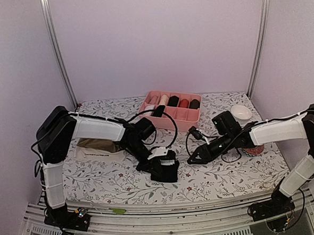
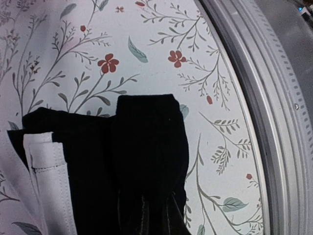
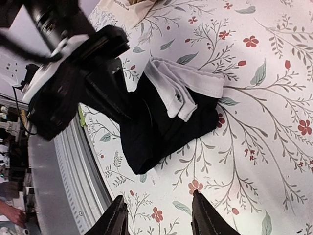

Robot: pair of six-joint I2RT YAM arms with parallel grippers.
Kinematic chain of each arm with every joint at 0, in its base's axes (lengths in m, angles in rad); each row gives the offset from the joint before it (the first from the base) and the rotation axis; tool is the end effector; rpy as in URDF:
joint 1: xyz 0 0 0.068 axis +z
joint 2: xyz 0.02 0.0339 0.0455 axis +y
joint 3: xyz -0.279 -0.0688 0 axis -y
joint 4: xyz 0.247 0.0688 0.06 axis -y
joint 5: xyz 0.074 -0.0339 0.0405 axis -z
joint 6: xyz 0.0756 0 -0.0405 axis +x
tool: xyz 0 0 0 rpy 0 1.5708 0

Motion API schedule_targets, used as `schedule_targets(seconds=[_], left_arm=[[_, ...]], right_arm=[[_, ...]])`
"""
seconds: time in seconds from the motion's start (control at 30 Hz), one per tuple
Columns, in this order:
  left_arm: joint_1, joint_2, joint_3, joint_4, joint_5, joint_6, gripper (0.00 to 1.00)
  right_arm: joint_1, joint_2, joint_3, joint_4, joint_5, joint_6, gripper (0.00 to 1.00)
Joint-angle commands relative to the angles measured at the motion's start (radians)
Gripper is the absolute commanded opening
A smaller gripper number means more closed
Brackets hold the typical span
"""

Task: Roll the underwear
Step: Roll the underwear at the center of the board.

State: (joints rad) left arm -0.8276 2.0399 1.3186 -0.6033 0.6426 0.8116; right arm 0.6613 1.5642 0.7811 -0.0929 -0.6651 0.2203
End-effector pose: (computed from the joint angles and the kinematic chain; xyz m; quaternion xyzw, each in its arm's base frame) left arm 0.2400 -0.3281 0.1138 0.7147 0.6143 -0.3143 0.1140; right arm 0.2247 0.2340 0.1582 -0.3028 0.8429 0.4149 0.1601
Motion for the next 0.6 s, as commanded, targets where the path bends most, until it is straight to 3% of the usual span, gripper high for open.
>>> schedule_targets(seconds=[0.0, 0.2, 0.57], left_arm=[[0.049, 0.168, 0.095, -0.365, 0.145, 0.024, 0.00], [0.103, 0.308, 0.210, -0.512, 0.229, 0.066, 0.00], [0.125, 0.388, 0.307, -0.586, 0.233, 0.107, 0.00]], right_arm=[[0.097, -0.087, -0.041, 0.048, 0.171, -0.065, 0.46], [0.261, -0.069, 0.006, 0.055, 0.343, -0.183, 0.49], [0.402, 0.229, 0.246, 0.004, 0.445, -0.451, 0.53]])
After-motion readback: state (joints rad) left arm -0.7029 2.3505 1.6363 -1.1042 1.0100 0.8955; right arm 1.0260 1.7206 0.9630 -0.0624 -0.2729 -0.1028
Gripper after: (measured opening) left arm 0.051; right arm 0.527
